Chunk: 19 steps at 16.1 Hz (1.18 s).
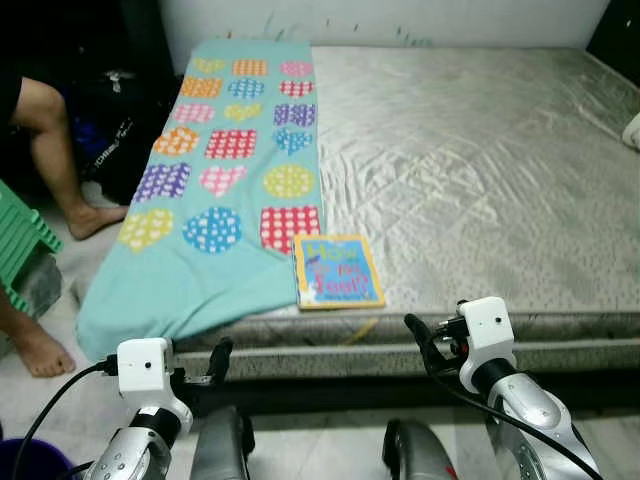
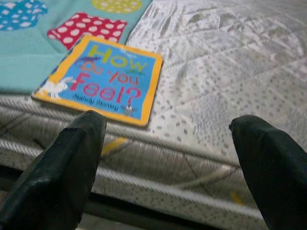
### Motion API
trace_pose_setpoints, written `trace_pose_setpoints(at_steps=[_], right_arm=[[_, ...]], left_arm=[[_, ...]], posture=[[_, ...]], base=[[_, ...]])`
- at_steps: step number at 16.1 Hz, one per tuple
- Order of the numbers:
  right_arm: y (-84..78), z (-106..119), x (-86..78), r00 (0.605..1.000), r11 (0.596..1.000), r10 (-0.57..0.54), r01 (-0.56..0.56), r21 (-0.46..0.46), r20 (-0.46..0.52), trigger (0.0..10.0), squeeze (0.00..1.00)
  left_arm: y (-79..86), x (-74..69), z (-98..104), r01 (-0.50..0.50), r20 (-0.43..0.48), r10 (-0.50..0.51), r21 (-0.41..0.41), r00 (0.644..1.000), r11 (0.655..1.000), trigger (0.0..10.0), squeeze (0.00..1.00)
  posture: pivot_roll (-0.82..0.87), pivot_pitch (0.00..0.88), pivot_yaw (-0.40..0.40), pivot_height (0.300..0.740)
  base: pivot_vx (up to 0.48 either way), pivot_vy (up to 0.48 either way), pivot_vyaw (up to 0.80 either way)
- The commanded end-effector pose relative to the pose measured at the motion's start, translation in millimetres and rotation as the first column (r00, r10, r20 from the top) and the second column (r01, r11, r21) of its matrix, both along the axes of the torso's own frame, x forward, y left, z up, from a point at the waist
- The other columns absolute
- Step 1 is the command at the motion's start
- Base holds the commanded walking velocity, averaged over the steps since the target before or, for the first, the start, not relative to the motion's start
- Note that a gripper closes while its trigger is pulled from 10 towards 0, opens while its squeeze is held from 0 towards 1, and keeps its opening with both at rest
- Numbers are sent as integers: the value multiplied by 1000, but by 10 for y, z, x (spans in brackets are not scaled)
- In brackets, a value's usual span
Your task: Clean up the room
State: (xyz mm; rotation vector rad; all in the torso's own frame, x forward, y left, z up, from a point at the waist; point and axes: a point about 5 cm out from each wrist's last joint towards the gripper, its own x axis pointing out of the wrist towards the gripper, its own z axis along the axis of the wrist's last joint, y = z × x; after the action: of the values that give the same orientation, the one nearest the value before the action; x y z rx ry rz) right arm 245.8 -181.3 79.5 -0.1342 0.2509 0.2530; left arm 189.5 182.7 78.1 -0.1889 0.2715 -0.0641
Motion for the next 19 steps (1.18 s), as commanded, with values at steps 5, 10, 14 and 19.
trace_pose_setpoints(at_steps=[5,10,14,19], right_arm=[[2,6,5,1000,1000,18,-18,-5,-1,10000,0],[-5,-10,5,1000,1000,15,-15,9,-12,10000,0],[0,-15,6,1000,1000,20,-19,13,-18,10000,0],[38,5,0,999,998,54,-54,-13,3,10000,0]], left_arm=[[13,3,30,-5,14,5,0,1000,1000,10000,0],[17,-3,-4,-14,-16,14,18,1000,1000,10000,0],[12,-6,11,-8,0,8,8,1000,1000,10000,0],[10,-7,10,-3,-4,3,11,1000,1000,10000,0]], posture=[[-61,46,-33,578],[-62,47,-33,578],[-59,47,-35,578],[-57,44,-33,578]], base=[[297,0,0],[107,0,0],[0,0,0],[96,0,160]])
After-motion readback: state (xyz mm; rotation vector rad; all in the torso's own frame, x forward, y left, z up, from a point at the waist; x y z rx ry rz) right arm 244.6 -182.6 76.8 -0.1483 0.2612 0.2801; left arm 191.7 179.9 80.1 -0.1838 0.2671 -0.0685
